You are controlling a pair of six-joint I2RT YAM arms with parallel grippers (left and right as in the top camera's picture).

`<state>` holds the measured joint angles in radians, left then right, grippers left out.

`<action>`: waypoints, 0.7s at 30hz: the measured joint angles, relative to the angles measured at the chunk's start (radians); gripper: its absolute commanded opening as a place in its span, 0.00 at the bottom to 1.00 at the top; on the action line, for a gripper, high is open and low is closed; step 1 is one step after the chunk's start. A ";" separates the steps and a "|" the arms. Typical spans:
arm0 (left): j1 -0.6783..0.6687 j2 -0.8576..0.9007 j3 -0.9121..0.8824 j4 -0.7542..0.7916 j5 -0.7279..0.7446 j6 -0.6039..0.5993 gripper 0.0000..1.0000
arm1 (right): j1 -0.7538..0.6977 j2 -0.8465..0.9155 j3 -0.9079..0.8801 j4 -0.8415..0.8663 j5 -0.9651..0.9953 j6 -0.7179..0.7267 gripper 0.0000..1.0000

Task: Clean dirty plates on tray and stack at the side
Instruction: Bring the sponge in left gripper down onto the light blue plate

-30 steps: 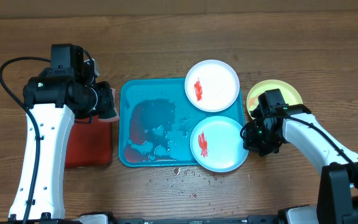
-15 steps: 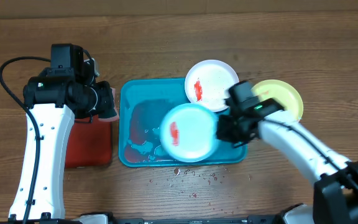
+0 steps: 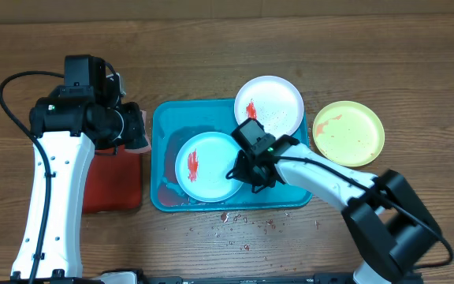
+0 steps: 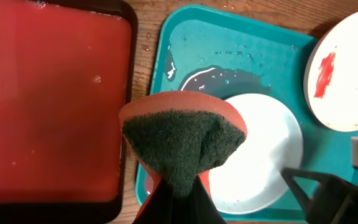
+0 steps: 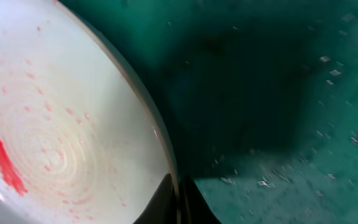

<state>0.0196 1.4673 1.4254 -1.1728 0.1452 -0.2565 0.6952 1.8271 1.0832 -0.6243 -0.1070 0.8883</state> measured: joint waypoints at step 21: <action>-0.092 0.214 0.000 0.050 -0.019 0.001 0.04 | -0.001 0.046 0.045 0.043 0.009 -0.051 0.04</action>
<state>-0.0727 1.6810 1.4254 -1.1225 0.1265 -0.2558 0.6945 1.8732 1.1278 -0.5808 -0.0982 0.8371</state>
